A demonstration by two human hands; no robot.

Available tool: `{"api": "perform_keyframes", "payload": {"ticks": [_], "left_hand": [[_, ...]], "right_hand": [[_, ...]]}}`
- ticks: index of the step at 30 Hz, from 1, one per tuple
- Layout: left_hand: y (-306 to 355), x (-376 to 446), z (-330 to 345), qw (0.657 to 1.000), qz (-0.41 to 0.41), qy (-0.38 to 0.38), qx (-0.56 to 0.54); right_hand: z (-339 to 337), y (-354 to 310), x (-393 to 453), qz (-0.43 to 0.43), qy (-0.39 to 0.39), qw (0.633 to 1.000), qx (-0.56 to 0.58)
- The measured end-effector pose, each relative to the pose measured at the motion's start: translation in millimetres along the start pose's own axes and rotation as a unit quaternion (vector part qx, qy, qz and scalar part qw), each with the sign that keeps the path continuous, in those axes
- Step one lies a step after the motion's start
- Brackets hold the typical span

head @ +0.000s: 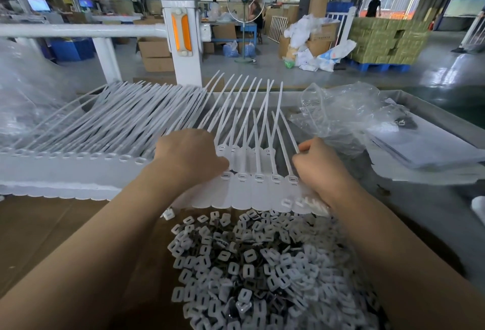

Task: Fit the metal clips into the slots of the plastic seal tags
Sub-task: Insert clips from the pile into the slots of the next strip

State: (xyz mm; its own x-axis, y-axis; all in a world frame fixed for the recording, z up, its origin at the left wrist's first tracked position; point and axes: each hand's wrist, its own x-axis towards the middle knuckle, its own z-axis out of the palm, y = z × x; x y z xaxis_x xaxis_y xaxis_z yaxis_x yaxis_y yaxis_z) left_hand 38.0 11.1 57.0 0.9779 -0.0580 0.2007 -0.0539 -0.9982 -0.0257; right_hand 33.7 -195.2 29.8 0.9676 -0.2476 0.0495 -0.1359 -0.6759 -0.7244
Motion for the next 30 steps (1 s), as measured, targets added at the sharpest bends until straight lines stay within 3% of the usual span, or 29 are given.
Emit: {"api": "perform_keyframes", "payload": {"ticks": [6, 10, 14, 16, 19, 27, 30], "left_hand": [[1.7, 1.0, 15.6, 0.997, 0.013, -0.075, 0.002], [1.1, -0.7, 17.0, 0.994, 0.013, -0.108, 0.02], [16.4, -9.9, 5.7, 0.993, 0.107, -0.022, -0.049], [32.5, -19.8, 0.8, 0.968, 0.201, 0.013, -0.147], [60.7, -36.1, 3.2, 0.915, 0.303, -0.047, -0.263], [80.2, -47.8, 1.4, 0.82, 0.318, -0.267, -0.394], [66.4, -40.6, -8.0, 0.808, 0.298, -0.287, -0.419]], "right_hand": [[3.4, 8.8, 8.2, 0.032, -0.055, 0.997, 0.04], [4.0, 10.5, 10.8, 0.03, -0.049, 0.997, 0.051], [4.4, 11.1, 9.7, 0.033, -0.048, 0.997, 0.049], [4.7, 9.9, 9.2, 0.039, -0.053, 0.997, 0.049], [5.6, 10.8, 11.2, 0.054, -0.05, 0.994, 0.083], [5.2, 9.8, 16.6, 0.053, -0.056, 0.995, 0.066], [4.8, 10.2, 15.0, 0.051, -0.049, 0.994, 0.087]]}}
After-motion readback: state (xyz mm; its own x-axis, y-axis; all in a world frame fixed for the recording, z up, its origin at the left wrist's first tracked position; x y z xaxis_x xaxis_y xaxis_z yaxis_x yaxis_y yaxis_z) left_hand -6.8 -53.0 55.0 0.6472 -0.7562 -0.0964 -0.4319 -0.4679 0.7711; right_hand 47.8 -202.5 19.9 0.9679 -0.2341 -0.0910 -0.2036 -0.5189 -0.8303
